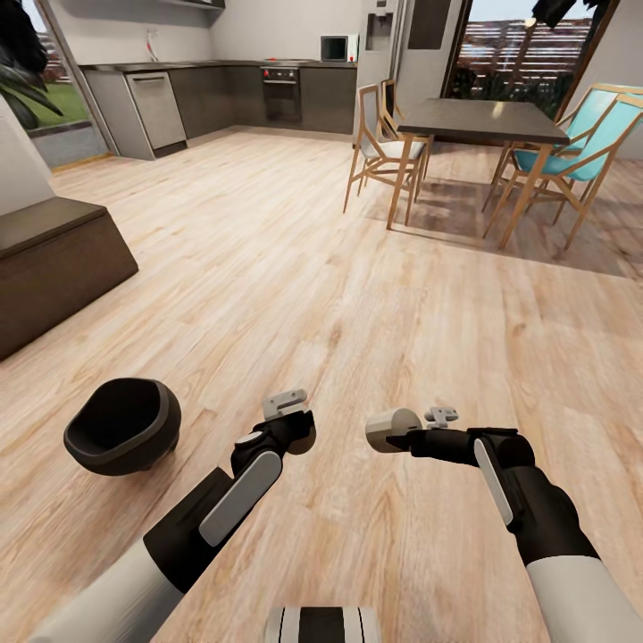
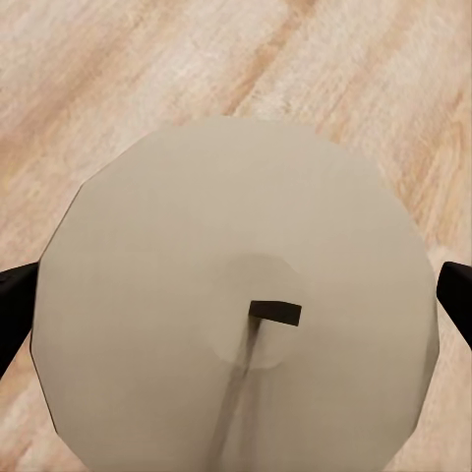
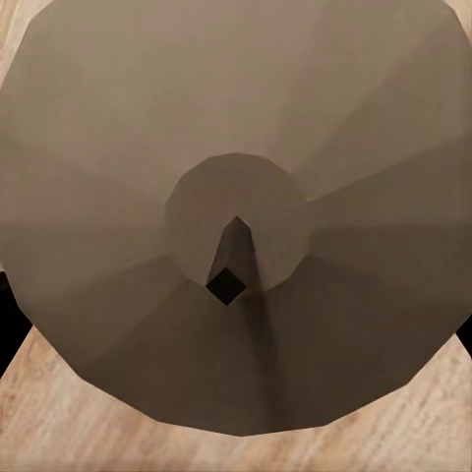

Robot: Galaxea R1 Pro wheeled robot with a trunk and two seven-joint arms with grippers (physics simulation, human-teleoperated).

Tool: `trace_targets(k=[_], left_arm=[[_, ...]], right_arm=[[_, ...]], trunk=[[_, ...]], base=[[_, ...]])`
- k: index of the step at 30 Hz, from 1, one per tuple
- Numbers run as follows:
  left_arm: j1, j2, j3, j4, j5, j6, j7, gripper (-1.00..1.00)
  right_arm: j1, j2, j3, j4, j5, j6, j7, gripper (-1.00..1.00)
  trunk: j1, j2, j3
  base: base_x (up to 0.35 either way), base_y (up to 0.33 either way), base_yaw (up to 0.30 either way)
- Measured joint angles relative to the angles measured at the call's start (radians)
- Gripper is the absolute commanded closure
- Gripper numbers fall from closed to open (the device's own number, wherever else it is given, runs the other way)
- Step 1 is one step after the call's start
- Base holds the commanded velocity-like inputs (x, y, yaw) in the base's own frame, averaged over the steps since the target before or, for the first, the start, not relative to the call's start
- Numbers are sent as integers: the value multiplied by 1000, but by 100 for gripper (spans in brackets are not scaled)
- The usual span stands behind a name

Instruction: Place each of the two pumpkins and all three candles from the living room inside a cabinet in the living room (use any cabinet), then make sure every cabinet is closed, and position the cauldron so it is next to a table in the living room.

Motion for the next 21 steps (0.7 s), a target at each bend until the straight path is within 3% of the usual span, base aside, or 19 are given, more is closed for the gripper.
trace_targets(k=[10, 21], left_arm=[[1, 1, 0, 0, 0, -1, 0, 100], [1, 5, 0, 0, 2, -1, 0, 100]], right_arm=[[0, 0, 0, 0, 0, 0, 0, 100], [0, 0, 0, 0, 4, -1, 0, 100]], trunk=[[0, 0, 0], [0, 0, 0]], base=[[-7, 7, 0], [-138, 109, 0]])
